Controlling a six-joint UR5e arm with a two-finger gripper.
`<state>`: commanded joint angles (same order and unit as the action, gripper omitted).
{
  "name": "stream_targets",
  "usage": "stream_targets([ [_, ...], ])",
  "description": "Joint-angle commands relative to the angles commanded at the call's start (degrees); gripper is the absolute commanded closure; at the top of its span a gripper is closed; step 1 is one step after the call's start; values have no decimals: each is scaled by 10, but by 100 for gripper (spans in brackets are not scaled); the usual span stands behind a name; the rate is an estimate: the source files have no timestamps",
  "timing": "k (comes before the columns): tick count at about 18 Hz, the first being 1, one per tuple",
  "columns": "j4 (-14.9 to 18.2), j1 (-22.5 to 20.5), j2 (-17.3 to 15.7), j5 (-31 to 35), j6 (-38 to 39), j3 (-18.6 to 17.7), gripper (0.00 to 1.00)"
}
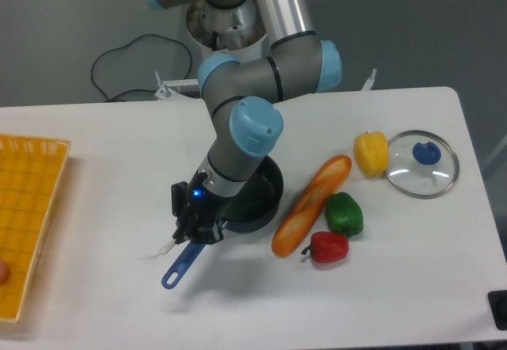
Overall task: Place the green onion in the pot
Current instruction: 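Lower the green onion into the pot along the handle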
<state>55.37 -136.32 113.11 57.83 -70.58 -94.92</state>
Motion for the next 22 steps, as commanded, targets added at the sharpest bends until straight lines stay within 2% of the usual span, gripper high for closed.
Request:
stream_targets([
  [19,-1,-7,14,-1,-5,-3,88],
  [21,-1,-7,14,-1,-5,-3,85],
  [22,-1,-7,14,-1,-5,-4,80],
])
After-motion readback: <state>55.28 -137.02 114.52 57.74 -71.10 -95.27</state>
